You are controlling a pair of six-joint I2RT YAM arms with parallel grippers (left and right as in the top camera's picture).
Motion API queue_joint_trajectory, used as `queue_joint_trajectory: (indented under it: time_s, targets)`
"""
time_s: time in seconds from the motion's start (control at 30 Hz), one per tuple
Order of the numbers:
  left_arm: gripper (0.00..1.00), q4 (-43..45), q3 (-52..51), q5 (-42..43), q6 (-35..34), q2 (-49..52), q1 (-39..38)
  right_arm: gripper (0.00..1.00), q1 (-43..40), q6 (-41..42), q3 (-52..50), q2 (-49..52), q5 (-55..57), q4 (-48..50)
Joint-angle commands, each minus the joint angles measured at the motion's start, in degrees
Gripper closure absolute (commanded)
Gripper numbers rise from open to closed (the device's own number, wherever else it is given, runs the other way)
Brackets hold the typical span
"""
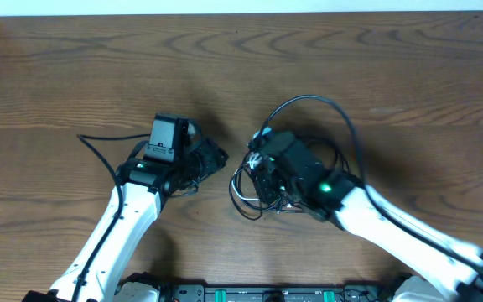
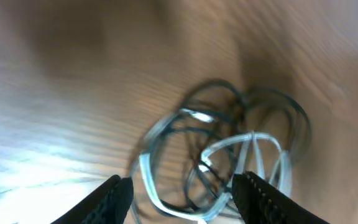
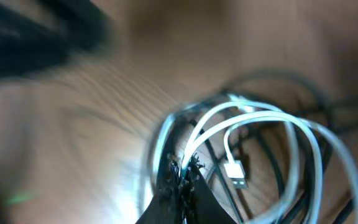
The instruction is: Untangle cables
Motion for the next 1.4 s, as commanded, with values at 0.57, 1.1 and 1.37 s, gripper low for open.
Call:
queue_joint_trajectory:
  time_s: [0.57, 1.1, 1.37]
  targets:
    - [0.44, 9.0, 0.5, -3.6, -2.1, 12.6, -12.7, 0.99, 0.4, -4.2, 1.6, -10.5, 5.1, -12.2]
    - [0.92, 9.0, 0.5, -3.7, -3.1, 20.7, -13.6, 0.99, -5.6, -3.8, 1.8, -22.1, 4.9, -15.4]
    - [0.92, 9.2, 0.5, -5.6, -3.1, 20.7, -13.6, 0.99, -9.5, -3.8, 1.8, -30.8, 14.4, -24.5]
